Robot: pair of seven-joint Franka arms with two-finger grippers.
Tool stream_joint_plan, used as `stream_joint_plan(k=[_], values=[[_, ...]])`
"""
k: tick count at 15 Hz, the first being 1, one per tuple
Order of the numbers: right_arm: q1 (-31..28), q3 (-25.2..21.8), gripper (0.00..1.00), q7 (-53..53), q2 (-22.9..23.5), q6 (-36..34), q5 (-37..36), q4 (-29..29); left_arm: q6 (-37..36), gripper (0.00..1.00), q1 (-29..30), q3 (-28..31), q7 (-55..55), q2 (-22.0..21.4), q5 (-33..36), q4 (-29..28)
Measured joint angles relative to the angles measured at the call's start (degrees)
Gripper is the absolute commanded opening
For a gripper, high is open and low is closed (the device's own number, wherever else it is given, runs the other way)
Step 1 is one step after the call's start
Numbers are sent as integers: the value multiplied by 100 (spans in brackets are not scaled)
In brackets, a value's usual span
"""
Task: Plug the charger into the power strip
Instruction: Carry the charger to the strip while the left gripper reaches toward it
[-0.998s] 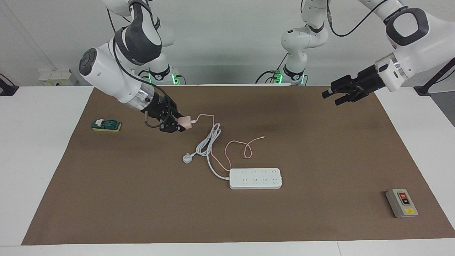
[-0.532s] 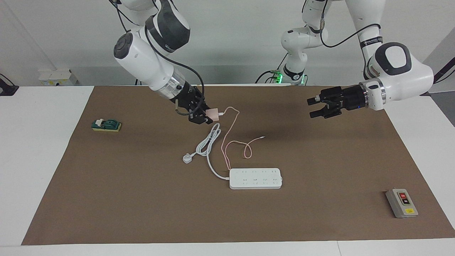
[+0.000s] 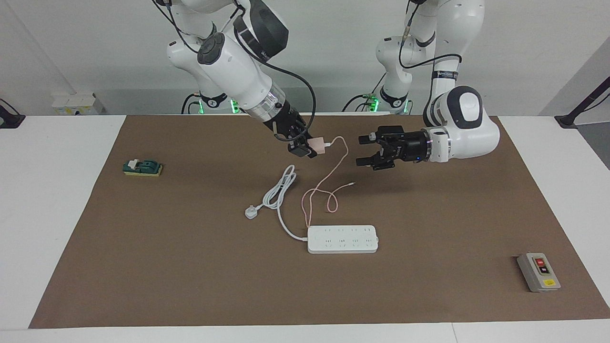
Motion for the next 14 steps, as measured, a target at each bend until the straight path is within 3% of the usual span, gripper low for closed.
stream_joint_plan(k=[6, 14], values=[[54, 0, 0, 0, 21, 66, 0, -50, -165, 100, -389, -14, 97, 252, -731, -7], [56, -9, 0, 0, 79, 78, 0, -56, -68, 100, -566, -6, -29, 77, -748, 0]])
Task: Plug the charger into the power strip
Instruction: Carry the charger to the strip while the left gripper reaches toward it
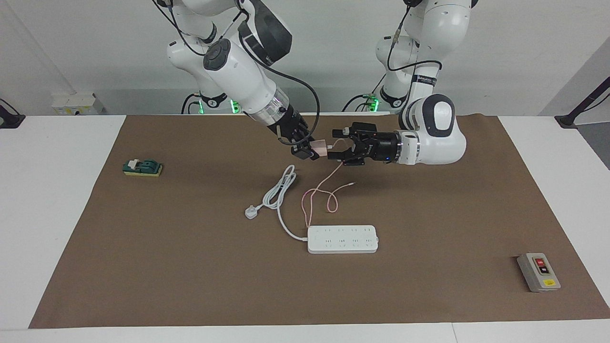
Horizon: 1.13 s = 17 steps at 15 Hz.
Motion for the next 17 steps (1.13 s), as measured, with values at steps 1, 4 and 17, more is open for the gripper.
stream_joint_plan(k=[1, 4, 17], values=[[0, -2, 0, 0, 0, 0, 0, 0, 115, 100, -45, 3, -82, -19, 60, 1], [-1, -5, 0, 0, 0, 0, 0, 0, 488, 100, -162, 4, -209, -93, 486, 4], [-8, -22, 0, 0, 0, -1, 0, -3, 738, 27, -360, 3, -397, -160, 832, 4]])
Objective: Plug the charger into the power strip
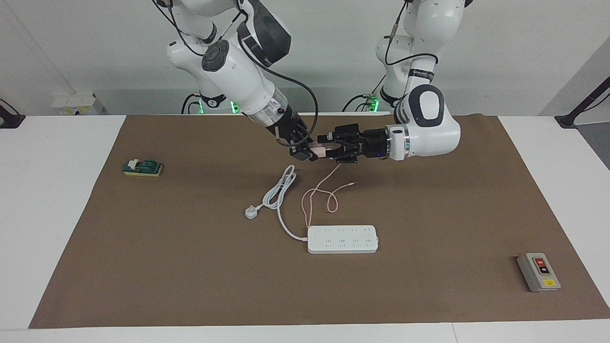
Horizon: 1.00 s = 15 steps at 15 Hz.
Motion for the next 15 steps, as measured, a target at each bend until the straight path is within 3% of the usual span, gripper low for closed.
stream_joint_plan(k=[2, 8, 9, 10, 15], values=[[0, -1, 0, 0, 0, -1, 0, 0, 30, 3, -1, 4, -16, -2, 104, 14], [0, 1, 0, 78, 14, -17, 36, 2, 51, 0, -6, 8, -201, -25, 432, 158], [0, 1, 45, 81, 14, -12, 44, 4, 52, 0, -6, 10, -255, -25, 469, 179], [0, 0, 99, 89, 14, -6, 57, 6, 51, 0, -6, 13, -309, -25, 500, 200], [-3, -10, 100, 97, 14, 12, 46, 12, 31, 0, 84, 121, -965, -68, 607, 353]])
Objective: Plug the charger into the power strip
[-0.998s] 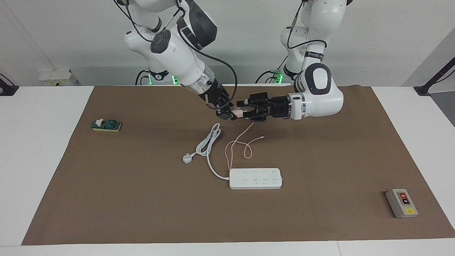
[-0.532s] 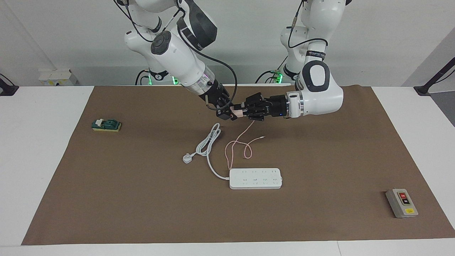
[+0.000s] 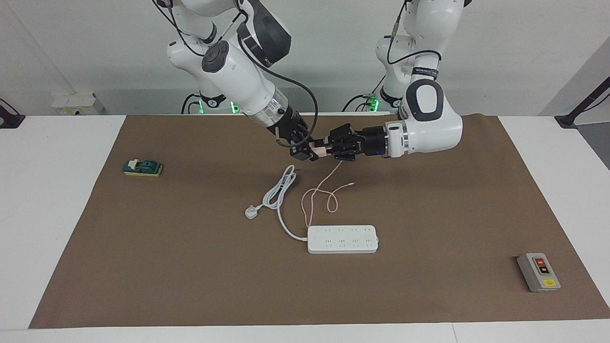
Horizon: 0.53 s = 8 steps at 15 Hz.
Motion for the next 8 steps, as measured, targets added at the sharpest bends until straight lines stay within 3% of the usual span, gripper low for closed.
stream_joint_plan(k=[4, 8], values=[[-160, -45, 100, 0, 0, -1, -8, 0, 62, 0, 82, 13, -524, -130, 312, 331], [-601, -58, 100, -211, 0, -129, -12, 0, 325, 0, 75, -21, -1400, -120, 2096, 1131]])
